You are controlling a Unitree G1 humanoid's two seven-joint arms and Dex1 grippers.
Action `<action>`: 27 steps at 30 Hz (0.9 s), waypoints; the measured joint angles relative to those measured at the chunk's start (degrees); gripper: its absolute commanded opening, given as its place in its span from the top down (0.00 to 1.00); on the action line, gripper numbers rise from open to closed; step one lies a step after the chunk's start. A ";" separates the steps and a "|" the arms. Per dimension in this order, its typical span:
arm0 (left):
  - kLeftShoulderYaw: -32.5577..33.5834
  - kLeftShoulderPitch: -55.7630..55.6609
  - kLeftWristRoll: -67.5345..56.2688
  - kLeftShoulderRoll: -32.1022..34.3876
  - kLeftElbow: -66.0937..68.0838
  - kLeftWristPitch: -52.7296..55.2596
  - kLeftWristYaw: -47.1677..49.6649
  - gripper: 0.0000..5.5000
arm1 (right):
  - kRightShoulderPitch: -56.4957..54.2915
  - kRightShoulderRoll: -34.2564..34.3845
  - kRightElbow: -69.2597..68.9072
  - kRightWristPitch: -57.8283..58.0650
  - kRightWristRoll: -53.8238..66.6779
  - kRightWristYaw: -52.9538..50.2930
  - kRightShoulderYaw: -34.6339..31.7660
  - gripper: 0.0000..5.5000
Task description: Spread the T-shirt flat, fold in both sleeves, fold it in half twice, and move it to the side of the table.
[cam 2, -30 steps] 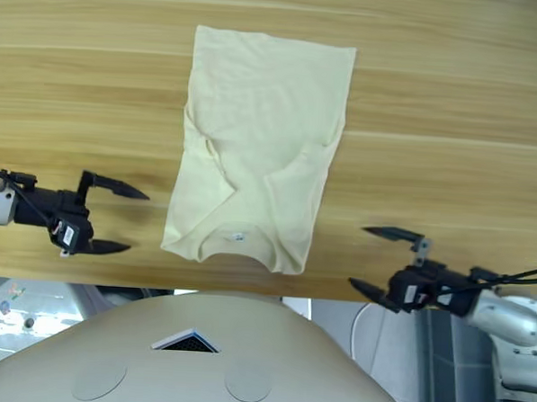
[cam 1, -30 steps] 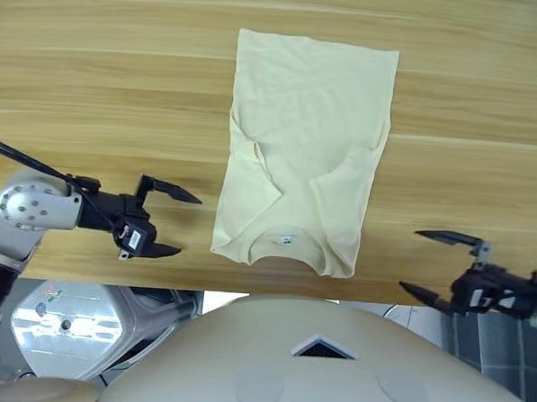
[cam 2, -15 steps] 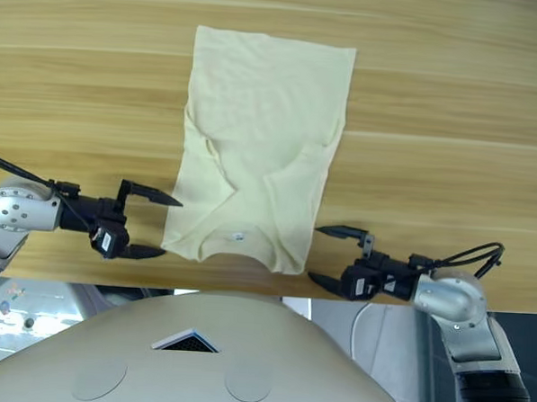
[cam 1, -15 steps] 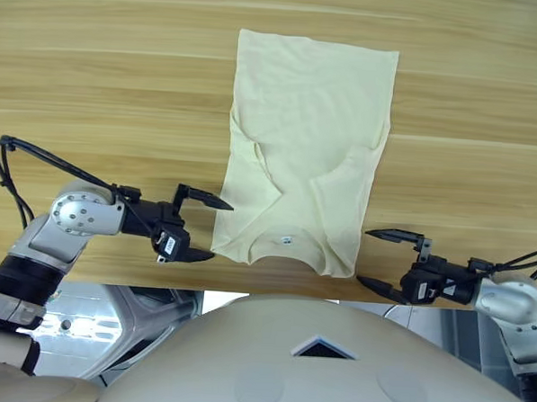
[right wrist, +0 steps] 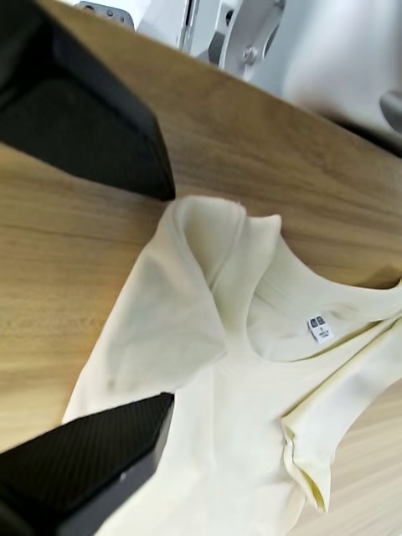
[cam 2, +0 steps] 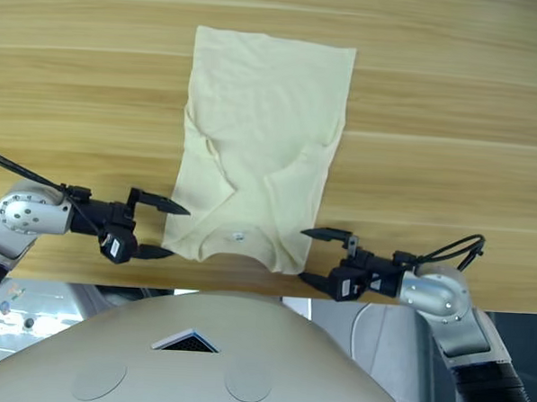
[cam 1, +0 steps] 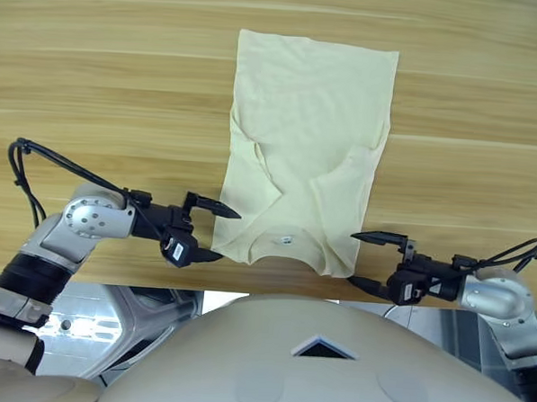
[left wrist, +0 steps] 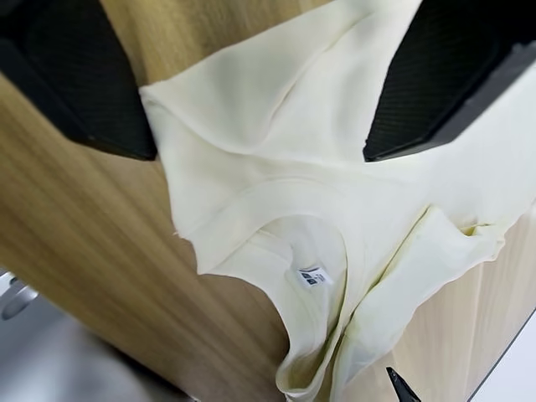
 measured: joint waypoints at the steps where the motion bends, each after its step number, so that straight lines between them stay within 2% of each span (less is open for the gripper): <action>1: -0.21 -0.02 0.06 0.00 0.01 0.01 0.01 0.29 | -0.29 0.00 0.01 0.23 -0.08 -0.30 0.40 0.37; 4: -0.71 -0.07 0.30 -0.01 0.03 0.08 -0.01 0.36 | -0.68 -0.03 0.05 0.57 -0.49 -0.92 0.85 0.45; 14: -1.29 -0.34 0.92 -0.05 1.10 0.43 0.05 0.70 | -0.97 -0.57 -0.14 1.93 -1.57 -1.23 1.36 0.82; 20: -1.50 -0.57 1.48 -0.28 1.35 0.49 0.20 0.86 | -1.17 -0.72 -0.45 2.60 -1.62 -1.22 1.41 0.99; 24: -2.00 -0.69 1.46 -0.28 1.38 1.00 0.15 0.97 | -1.21 -0.80 -1.03 2.88 -1.61 -1.22 1.40 1.00; 27: -2.08 -0.74 1.39 -0.28 1.38 1.03 0.15 0.99 | -1.43 -0.81 -1.26 2.98 -1.61 -1.22 1.40 1.00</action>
